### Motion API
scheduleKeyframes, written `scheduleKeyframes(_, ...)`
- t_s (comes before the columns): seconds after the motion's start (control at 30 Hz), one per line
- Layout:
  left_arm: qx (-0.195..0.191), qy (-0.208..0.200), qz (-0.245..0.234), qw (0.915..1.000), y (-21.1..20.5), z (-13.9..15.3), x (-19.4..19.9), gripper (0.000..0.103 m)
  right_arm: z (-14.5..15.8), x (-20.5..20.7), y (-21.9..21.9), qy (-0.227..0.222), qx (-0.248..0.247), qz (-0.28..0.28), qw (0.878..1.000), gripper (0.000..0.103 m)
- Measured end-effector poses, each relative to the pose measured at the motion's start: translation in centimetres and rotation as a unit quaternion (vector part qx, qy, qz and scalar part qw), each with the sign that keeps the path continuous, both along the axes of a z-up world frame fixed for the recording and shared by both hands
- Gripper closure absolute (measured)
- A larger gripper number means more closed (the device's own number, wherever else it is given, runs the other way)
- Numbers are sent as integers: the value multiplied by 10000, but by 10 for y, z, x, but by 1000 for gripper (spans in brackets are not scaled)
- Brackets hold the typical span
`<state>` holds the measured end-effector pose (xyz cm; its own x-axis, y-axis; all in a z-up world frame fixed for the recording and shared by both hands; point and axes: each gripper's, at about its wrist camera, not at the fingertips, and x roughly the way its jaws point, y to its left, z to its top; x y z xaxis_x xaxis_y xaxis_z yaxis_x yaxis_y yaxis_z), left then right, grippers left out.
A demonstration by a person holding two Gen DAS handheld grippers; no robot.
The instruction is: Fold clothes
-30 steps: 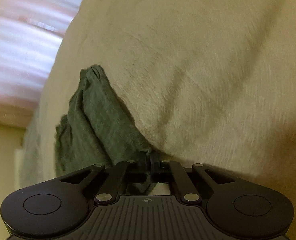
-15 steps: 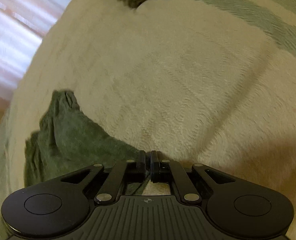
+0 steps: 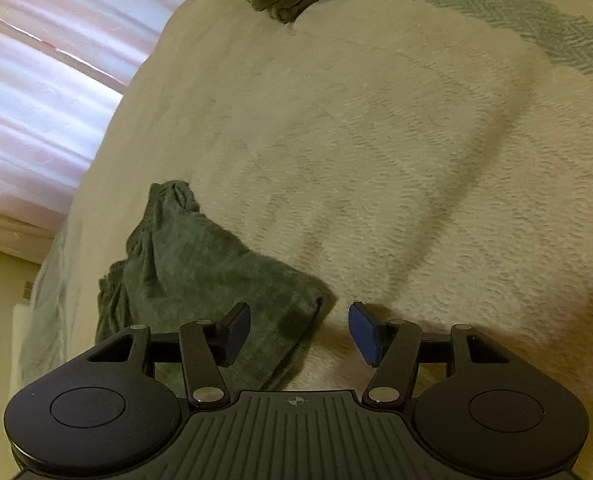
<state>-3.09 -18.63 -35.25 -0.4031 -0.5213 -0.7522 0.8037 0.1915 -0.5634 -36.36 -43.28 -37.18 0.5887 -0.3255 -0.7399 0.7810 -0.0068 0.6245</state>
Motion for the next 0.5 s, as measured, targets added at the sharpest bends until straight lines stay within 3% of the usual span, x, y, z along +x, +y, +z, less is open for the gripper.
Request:
scheduleKeyframes(0.07, 66, -36, -21, 10000, -12, -11, -13, 76, -3, 0, -2, -75, -2, 30, 10000, 44)
scheduleKeyframes(0.2, 401, -81, 447, 9982, -14, -32, -12, 76, -11, -3, -5, -231, 44, -15, 9997, 44)
scheduleKeyframes(0.23, 425, 16, 589, 9974, -11, -35, -10, 76, -13, -6, -5, -299, 64, -62, 9995, 51)
scheduleKeyframes(0.27, 415, 141, 690, 9967, -10, -36, -8, 76, -14, -8, -5, -363, 90, -116, 9992, 66)
scheduleKeyframes(0.3, 403, 293, 724, 9961, -11, -38, -9, 76, -16, -10, -6, -409, 149, -195, 9989, 71)
scheduleKeyframes(0.37, 432, 625, 777, 9941, -13, -44, -11, 85, -18, -11, -8, -428, 193, -252, 9986, 99)
scheduleKeyframes(0.4, 495, 755, 862, 9922, -13, -47, -11, 97, -16, -11, -8, -397, 170, -236, 9988, 101)
scheduleKeyframes(0.5, 546, 1200, 1229, 9836, -10, -50, -6, 100, 6, -10, -9, -169, -146, -97, 9997, 102)
